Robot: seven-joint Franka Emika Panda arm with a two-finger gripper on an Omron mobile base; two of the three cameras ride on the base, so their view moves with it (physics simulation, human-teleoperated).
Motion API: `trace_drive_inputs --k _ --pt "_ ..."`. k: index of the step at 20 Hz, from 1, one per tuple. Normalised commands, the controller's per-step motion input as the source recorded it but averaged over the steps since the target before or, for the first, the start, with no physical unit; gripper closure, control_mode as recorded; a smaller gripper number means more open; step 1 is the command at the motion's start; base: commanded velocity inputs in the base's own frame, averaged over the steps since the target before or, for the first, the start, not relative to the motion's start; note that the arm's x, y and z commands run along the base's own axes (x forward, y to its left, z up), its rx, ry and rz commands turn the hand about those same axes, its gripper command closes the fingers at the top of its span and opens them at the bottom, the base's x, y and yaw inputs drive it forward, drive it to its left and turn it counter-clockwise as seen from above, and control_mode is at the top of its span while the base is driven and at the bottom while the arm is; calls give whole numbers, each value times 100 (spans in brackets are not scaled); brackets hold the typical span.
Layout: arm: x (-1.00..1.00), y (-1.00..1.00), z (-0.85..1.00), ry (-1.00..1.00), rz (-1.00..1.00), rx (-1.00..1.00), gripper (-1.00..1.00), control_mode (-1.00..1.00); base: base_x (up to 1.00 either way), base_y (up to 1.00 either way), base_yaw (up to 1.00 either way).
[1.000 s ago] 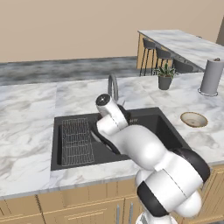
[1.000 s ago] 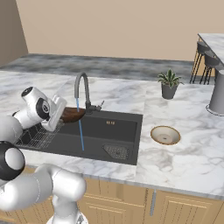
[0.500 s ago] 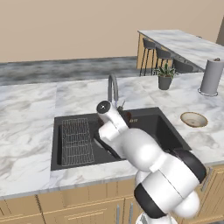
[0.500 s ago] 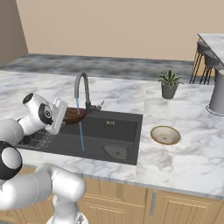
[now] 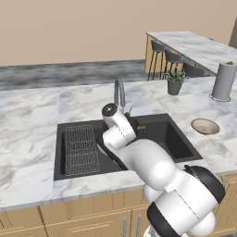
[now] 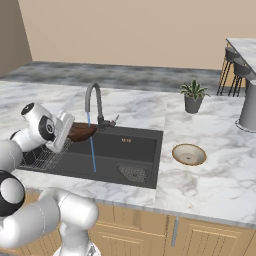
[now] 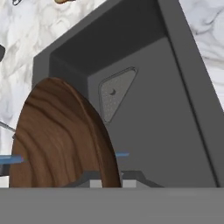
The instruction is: Rinse each bowl for a few seconds and place them down in the sink or on the counter.
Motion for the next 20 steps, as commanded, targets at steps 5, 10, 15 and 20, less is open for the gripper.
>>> trace_drive_inputs --k 5,10,15,20 --pt "0 35 10 2 -1 8 100 -100 0 0 0" --pt "-3 56 0 1 0 8 100 -100 0 0 0" --pt "0 62 0 1 0 4 100 -100 0 0 0" --pt "0 58 -1 1 0 1 100 -100 0 0 0"
